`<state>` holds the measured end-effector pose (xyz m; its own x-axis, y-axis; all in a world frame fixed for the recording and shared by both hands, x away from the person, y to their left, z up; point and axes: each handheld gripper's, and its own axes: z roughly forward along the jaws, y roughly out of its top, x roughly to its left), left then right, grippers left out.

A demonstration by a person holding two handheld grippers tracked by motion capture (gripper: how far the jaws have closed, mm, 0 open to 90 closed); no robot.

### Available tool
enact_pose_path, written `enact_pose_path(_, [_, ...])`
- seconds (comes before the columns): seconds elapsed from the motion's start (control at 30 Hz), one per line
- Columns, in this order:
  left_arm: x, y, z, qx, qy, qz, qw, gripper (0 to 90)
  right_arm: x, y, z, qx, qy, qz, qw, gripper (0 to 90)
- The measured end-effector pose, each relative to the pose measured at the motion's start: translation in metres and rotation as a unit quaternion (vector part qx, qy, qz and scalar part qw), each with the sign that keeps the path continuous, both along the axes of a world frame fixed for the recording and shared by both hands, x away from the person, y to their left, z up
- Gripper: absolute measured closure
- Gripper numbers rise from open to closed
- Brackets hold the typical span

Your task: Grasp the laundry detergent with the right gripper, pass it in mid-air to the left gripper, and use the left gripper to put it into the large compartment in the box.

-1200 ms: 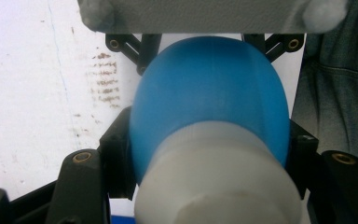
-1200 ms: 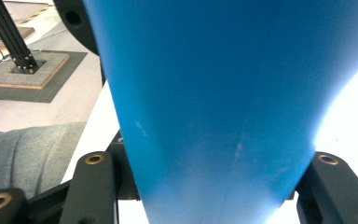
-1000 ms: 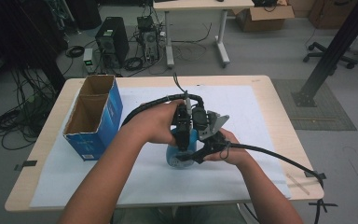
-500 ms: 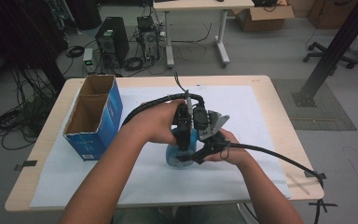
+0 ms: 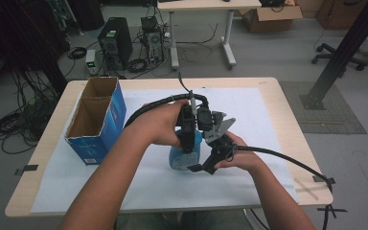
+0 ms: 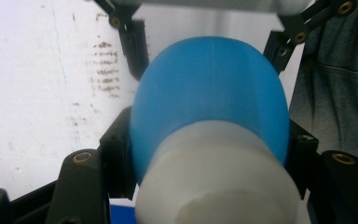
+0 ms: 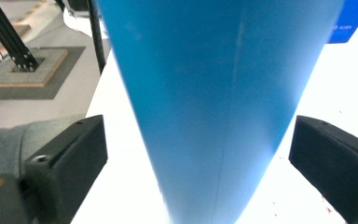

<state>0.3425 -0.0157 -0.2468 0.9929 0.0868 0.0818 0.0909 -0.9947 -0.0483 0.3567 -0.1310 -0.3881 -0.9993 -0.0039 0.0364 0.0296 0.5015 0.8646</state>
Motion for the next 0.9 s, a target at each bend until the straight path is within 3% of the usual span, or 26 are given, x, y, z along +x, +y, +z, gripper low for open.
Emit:
enact_pose_path(0.1, [0.002,0.001,0.001,-0.002,0.002,0.016,0.9999,38.2,0.000,-0.004,0.002,-0.006,0.003,0.008,0.9999,1.5])
enact_pose_path(0.2, [0.006,0.004,0.003,-0.003,0.010,0.042,0.9991,38.2,0.001,-0.015,0.004,0.007,-0.009,0.025,0.9996,2.2])
enact_pose_path(0.3, [0.012,0.007,0.006,-0.010,0.021,0.073,0.9971,38.2,0.002,-0.026,0.006,0.005,-0.013,0.014,0.9998,1.1])
enact_pose_path(0.37, [0.015,0.008,0.008,-0.013,0.024,0.087,0.9958,38.2,0.003,-0.031,0.009,-0.009,-0.012,-0.003,0.9999,0.3])
enact_pose_path(0.5, [0.021,0.010,0.013,-0.011,0.022,0.121,0.9924,38.2,0.001,-0.038,0.014,-0.046,-0.033,-0.027,0.9981,0.9])
enact_pose_path(0.7, [0.030,0.017,0.022,-0.015,0.023,0.185,0.9823,38.2,-0.002,-0.047,0.018,-0.091,-0.056,-0.056,0.9927,1.3])
enact_pose_path(0.83, [0.036,0.022,0.027,-0.012,0.022,0.222,0.9748,38.2,-0.003,-0.055,0.019,-0.078,-0.066,-0.042,0.9939,1.6])
enact_pose_path(0.9, [0.039,0.026,0.030,-0.009,0.020,0.242,0.9701,38.2,-0.004,-0.059,0.020,-0.078,-0.071,-0.049,0.9932,1.5])
